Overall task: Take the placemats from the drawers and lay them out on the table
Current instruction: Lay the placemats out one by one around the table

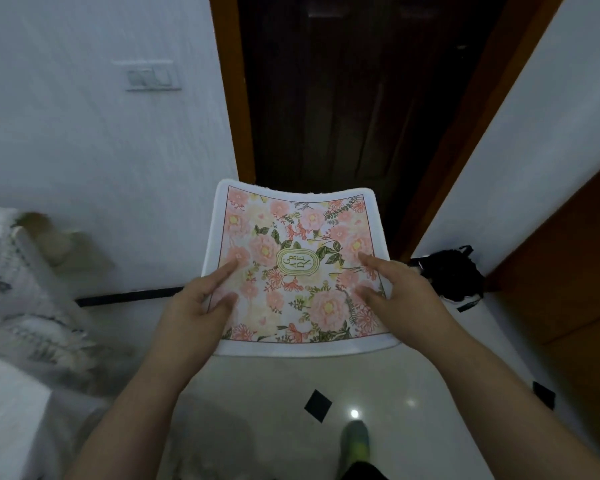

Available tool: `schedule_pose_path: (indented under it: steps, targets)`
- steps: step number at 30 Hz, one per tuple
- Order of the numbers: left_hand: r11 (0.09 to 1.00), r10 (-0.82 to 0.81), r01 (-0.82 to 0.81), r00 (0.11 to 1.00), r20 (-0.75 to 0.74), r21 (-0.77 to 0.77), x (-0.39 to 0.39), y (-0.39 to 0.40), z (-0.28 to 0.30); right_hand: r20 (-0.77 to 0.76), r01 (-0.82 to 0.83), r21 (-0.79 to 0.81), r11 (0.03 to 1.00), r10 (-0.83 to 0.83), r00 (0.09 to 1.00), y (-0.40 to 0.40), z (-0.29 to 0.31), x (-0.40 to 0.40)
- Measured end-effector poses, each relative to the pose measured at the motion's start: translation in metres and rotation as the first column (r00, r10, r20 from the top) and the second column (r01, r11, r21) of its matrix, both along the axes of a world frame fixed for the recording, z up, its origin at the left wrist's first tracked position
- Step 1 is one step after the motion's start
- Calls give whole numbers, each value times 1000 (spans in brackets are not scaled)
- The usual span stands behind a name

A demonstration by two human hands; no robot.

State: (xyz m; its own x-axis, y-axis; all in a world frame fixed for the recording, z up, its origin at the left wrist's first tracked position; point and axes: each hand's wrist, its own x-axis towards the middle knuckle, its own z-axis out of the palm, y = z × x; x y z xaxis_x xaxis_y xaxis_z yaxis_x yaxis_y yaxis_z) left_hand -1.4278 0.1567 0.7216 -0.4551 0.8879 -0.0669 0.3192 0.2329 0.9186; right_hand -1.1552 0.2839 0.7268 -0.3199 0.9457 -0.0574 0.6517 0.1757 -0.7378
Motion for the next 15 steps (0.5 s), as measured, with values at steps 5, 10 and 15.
schedule_pose_path:
  steps: [5, 10, 15]
  targets:
    - [991, 130, -130, 991, -2, -4, -20, 28, 5, -10, -126, 0, 992, 126, 992, 62, -12, -45]
    - [961, 277, -277, 960, -35, -2, -40, 72, 10, -92, -270, -26, 963, 267, 959, 136, -18, -89]
    - [931, 363, -365, 923, -130, 9, -49, 114, 10, -127, -412, -38, 910, 405, 906, 207, -18, -131]
